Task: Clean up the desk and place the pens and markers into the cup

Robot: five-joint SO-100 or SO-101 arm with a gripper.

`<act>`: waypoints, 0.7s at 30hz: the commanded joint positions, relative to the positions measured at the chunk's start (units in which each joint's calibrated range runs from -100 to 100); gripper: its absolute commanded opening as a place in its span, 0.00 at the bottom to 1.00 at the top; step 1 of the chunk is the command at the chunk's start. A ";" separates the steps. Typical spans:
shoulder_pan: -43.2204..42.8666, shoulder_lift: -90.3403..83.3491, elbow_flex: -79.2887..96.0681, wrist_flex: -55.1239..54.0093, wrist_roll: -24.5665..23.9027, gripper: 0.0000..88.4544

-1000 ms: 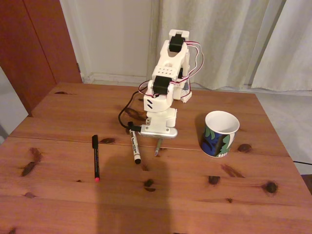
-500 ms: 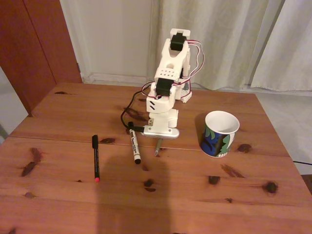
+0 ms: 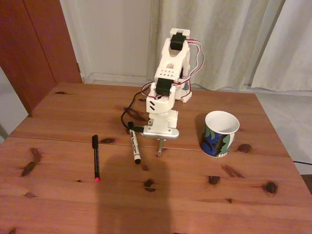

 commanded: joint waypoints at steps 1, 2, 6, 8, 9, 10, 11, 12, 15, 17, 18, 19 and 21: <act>-0.59 -1.32 -0.33 -1.17 0.42 0.01; -0.67 -2.64 -0.33 -1.17 0.37 0.01; -0.92 -9.59 1.02 -1.17 -0.16 0.01; -1.00 -13.90 2.92 -1.17 -0.16 0.01; -1.00 -16.21 3.82 -1.17 -0.16 0.01; -1.08 -18.53 4.54 -1.25 -0.16 0.01; -1.08 -20.93 5.17 -1.42 -0.21 0.01; -1.16 -23.08 5.89 -2.37 -0.58 0.01; -2.52 -29.21 8.87 -9.08 -4.30 0.01; -2.77 -32.85 11.76 -15.53 -6.86 0.01; -3.01 -34.50 13.38 -18.63 -7.96 0.01; -3.57 -36.07 15.09 -21.90 -8.85 0.01; -4.45 -38.97 18.43 -28.18 -10.53 0.01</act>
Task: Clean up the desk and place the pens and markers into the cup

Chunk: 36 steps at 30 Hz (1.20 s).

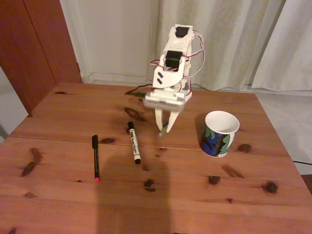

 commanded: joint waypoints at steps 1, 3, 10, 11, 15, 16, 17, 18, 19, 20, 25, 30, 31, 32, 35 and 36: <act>-1.78 -7.67 3.99 -12.69 -3.01 0.01; -2.82 -10.23 6.43 -18.63 -4.37 0.01; -5.23 -18.59 11.03 -27.58 -7.94 0.01; -5.56 -19.75 11.12 -27.58 -8.15 0.01; -6.84 -23.80 11.21 -27.58 -8.56 0.01; -7.08 -24.80 11.39 -27.58 -8.83 0.01; -7.41 -25.79 11.48 -27.40 -8.83 0.01; -7.81 -26.70 11.48 -27.15 -8.83 0.01; -8.21 -27.61 11.48 -26.97 -9.04 0.01; -8.69 -28.52 11.48 -26.89 -9.14 0.01; -11.18 -33.40 13.82 -27.06 -9.19 0.01; -14.80 -37.79 18.96 -27.15 -8.72 0.01; -15.45 -38.28 19.86 -27.23 -8.67 0.01; -16.09 -38.53 20.59 -27.40 -8.67 0.01; -17.86 -38.78 21.22 -27.40 -8.67 0.01; -18.34 -38.62 21.04 -27.40 -8.62 0.01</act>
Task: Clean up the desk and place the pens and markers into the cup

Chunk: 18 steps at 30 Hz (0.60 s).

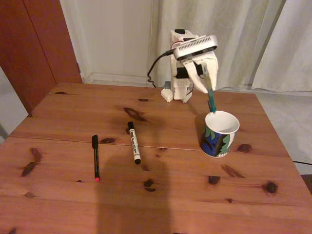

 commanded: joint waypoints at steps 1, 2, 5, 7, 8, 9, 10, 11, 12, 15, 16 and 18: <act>-1.96 -1.76 -0.80 -1.85 0.47 0.01; -2.53 -1.67 -0.80 -1.85 0.84 0.01; -4.05 -1.51 -0.17 -1.94 1.57 0.01; -4.46 -1.34 0.10 -1.85 1.20 0.01; -4.46 -1.26 0.91 -1.85 1.10 0.01; -4.46 -1.26 1.99 -1.94 1.10 0.01; -4.46 -1.26 3.16 -1.94 1.20 0.01; -4.46 -1.26 4.34 -1.94 1.26 0.01; -4.46 -1.26 5.42 -1.94 1.26 0.01; -4.54 -1.26 8.30 -1.94 1.15 0.01; -4.54 -1.26 9.20 -1.94 1.10 0.01; -4.46 -1.26 10.83 -2.03 1.10 0.01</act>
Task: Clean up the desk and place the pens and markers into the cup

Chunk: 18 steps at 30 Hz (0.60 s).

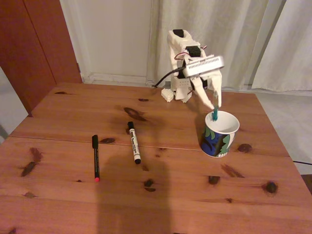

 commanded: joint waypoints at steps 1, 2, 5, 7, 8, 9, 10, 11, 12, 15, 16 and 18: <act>-0.34 -1.26 1.18 -1.86 0.32 0.01; -0.34 -1.26 1.81 -1.86 0.32 0.01; -0.34 -1.26 2.54 -1.86 0.32 0.01; -0.18 -1.26 2.54 -1.86 0.58 0.02; -0.02 -1.26 2.54 -1.86 0.68 0.03; 0.22 -1.26 2.45 -1.86 0.74 0.06; 0.22 -1.26 2.35 -1.86 0.79 0.09; 0.30 -1.34 2.17 -1.86 0.79 0.12; 0.30 -1.34 2.08 -1.77 0.79 0.15; 0.54 -1.34 1.99 -1.77 1.73 0.17; 0.94 -1.34 1.72 -1.77 1.84 0.17; 1.67 -1.42 1.36 -1.77 1.99 0.17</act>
